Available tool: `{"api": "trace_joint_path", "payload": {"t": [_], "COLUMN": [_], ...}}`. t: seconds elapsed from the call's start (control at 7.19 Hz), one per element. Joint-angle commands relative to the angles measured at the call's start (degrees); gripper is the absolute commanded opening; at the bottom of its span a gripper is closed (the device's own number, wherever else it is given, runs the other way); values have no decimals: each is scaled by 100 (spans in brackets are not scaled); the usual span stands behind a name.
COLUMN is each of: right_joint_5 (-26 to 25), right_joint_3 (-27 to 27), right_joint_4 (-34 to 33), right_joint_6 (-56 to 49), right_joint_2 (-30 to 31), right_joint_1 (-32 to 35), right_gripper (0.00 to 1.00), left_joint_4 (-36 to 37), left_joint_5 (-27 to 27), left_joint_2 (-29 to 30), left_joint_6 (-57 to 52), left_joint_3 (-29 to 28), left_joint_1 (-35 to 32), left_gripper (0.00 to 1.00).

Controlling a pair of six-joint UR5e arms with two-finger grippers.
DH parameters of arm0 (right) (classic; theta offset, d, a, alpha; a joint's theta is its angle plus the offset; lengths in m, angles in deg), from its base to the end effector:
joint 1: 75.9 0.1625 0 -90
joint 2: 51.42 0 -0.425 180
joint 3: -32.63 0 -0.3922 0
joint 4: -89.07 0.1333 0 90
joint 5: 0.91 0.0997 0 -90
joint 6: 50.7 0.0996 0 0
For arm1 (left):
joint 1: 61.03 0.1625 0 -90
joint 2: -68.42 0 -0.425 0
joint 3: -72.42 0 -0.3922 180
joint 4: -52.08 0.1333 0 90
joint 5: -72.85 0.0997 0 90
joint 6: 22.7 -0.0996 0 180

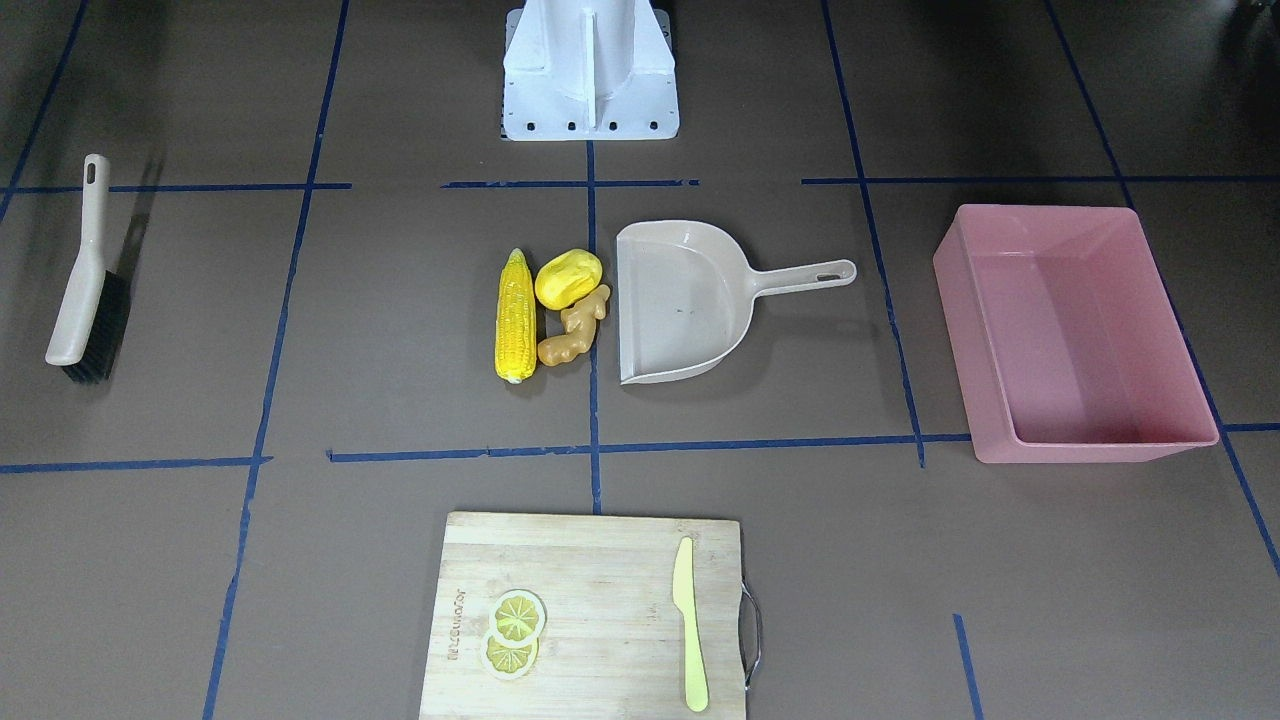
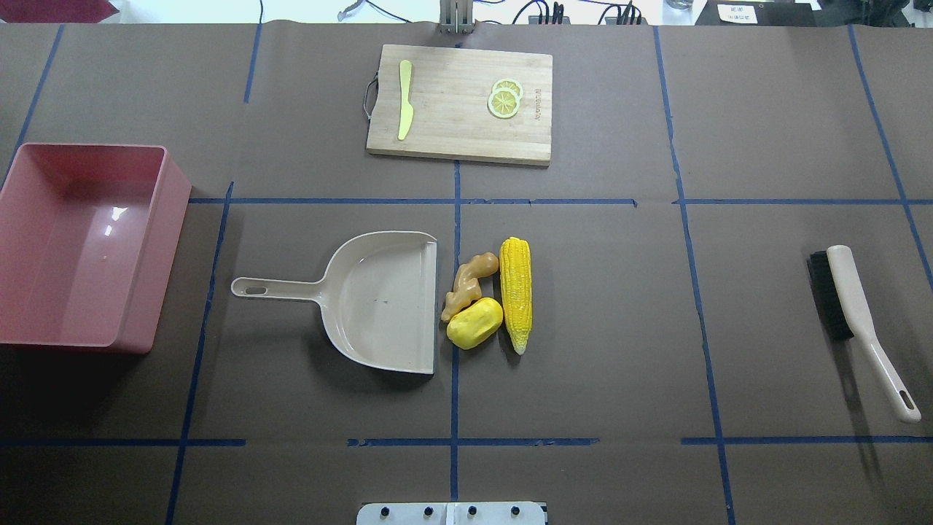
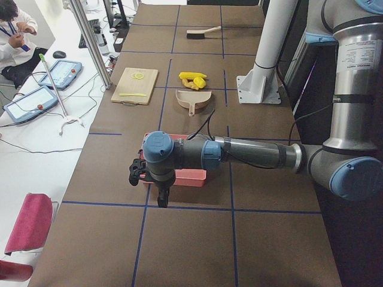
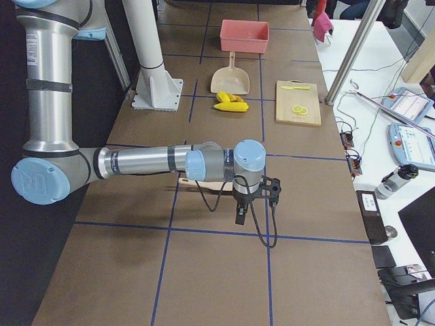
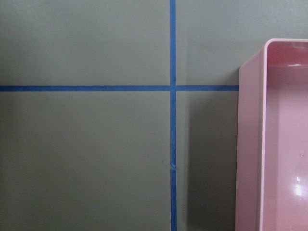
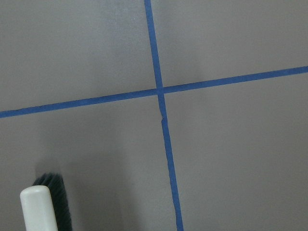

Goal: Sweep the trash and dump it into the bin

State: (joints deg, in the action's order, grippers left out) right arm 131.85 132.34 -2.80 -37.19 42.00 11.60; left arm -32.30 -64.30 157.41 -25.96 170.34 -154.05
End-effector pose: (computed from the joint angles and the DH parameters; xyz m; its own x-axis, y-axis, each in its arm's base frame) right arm 0.0451 -0.4719 0.6090 0.7211 0.1507 0.6762 -0.1285 0.9882 -0.0832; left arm -0.0856 -0.4792 0.6057 0.6819 0.0375 -0.7305 0.0139 0.9978 0.0642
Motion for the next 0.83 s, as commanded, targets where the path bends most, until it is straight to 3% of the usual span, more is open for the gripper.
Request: {"api": "trace_joint_path", "payload": {"t": [0.0,0.14,0.7], "right_joint_5": [47,65,83], "right_joint_3": [-13,-22,4], "right_joint_4": [2,2,11], "right_joint_6": [29,38,46], "right_joint_2": [9,9,35], "right_joint_1": [-5,-5,-5], "right_gripper": [100,100,100], "left_joint_4": [-269,-272,-272], "left_joint_5": [47,274,206], "left_joint_2": [-177,-188,-320], "left_joint_6": [-77,-69,-8], "left_joint_3": [156,218,236], "left_joint_1": [30,169,206], "left_gripper": [100,100,100]}}
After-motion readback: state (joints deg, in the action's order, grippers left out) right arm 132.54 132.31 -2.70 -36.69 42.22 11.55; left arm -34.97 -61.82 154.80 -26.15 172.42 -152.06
